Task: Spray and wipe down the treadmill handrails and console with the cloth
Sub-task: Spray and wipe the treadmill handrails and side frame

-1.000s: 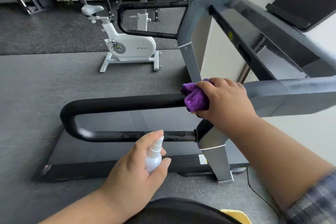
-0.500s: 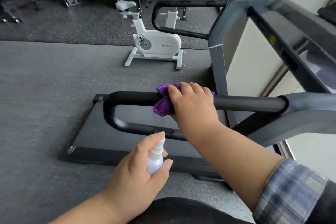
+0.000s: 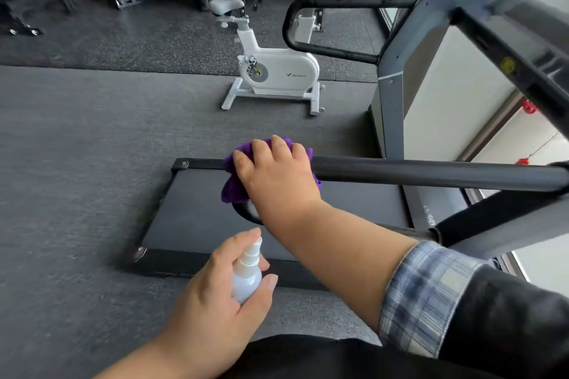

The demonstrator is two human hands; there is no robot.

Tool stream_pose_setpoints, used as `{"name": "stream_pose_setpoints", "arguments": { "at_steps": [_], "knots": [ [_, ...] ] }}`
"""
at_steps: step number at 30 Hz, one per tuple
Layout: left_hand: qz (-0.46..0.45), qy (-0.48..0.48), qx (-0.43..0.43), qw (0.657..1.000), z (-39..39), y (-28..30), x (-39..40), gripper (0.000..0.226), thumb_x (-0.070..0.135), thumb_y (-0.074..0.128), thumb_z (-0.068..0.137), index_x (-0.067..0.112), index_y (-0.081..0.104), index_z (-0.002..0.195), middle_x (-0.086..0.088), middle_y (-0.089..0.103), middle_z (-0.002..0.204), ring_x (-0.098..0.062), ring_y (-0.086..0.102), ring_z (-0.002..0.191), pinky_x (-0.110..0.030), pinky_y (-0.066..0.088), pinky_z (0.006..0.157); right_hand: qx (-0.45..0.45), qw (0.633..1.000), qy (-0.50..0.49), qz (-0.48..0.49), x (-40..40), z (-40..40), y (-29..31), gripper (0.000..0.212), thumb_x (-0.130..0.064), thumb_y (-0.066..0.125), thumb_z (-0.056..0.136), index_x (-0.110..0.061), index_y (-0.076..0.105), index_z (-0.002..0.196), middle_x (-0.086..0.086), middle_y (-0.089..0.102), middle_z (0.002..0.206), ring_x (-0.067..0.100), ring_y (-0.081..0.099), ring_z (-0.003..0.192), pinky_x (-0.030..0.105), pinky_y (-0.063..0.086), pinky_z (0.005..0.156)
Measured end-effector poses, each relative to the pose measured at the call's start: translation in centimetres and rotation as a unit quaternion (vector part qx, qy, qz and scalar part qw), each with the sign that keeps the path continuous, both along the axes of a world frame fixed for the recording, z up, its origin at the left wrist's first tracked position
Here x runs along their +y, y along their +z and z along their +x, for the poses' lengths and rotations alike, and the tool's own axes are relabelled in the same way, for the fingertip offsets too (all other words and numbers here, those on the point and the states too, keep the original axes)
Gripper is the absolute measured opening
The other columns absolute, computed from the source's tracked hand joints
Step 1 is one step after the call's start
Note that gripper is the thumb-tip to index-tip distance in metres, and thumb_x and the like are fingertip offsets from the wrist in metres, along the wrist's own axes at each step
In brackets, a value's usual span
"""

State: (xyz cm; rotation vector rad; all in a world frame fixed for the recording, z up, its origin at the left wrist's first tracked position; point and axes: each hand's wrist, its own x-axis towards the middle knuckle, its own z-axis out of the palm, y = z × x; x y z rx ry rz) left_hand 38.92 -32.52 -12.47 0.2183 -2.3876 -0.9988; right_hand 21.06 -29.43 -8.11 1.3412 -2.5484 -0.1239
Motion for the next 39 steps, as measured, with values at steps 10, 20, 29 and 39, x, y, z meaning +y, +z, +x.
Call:
{"name": "stream_pose_setpoints", "arguments": {
  "at_steps": [10, 20, 29, 39],
  "knots": [
    [0.001, -0.076, 0.006, 0.997, 1.2, -0.7, -4.5, 0.068, 0.045, 0.062, 0.08, 0.06, 0.029, 0.138, 0.026, 0.059, 0.108, 0.0, 0.062, 0.093, -0.006, 0.043, 0.081, 0.07, 0.996, 0.044, -0.027, -2.3, 1.6, -1.7, 0.055, -0.026, 0.073, 0.078, -0.027, 0.056, 0.13, 0.001, 0.059, 0.126, 0.035, 0.044, 0.127, 0.05, 0.034, 0.104],
    [-0.023, -0.153, 0.031, 0.988, -0.9, -0.6, -4.2, 0.072, 0.043, 0.064, 0.077, 0.053, 0.031, 0.141, 0.03, 0.06, 0.112, 0.009, 0.061, 0.097, -0.001, 0.041, 0.085, 0.059, 0.974, 0.197, 0.092, -0.8, 3.3, -4.4, 0.036, -0.044, 0.041, 0.098, -0.039, 0.056, 0.13, -0.014, 0.055, 0.135, 0.016, 0.041, 0.137, 0.038, 0.017, 0.117],
    [0.038, -0.162, 0.028, 0.986, -2.1, -2.8, -3.6, 0.068, 0.057, 0.065, 0.078, 0.049, 0.037, 0.139, 0.017, 0.066, 0.103, -0.001, 0.065, 0.091, -0.018, 0.05, 0.081, -0.187, 0.971, 0.081, -0.122, 7.1, 4.4, -8.4, 0.049, -0.026, 0.079, 0.08, -0.015, 0.065, 0.127, 0.011, 0.063, 0.128, 0.036, 0.057, 0.118, 0.048, 0.041, 0.102],
    [0.028, -0.215, -0.037, 0.976, -4.8, -3.2, -0.1, 0.064, 0.043, 0.067, 0.087, 0.065, 0.027, 0.131, 0.02, 0.06, 0.106, -0.004, 0.064, 0.084, -0.023, 0.052, 0.072, -0.362, 0.779, -0.219, -0.463, 16.1, 4.1, -9.6, 0.041, -0.027, 0.074, 0.078, -0.043, 0.064, 0.114, -0.023, 0.067, 0.113, -0.006, 0.059, 0.106, 0.016, 0.047, 0.091]
  ]
}}
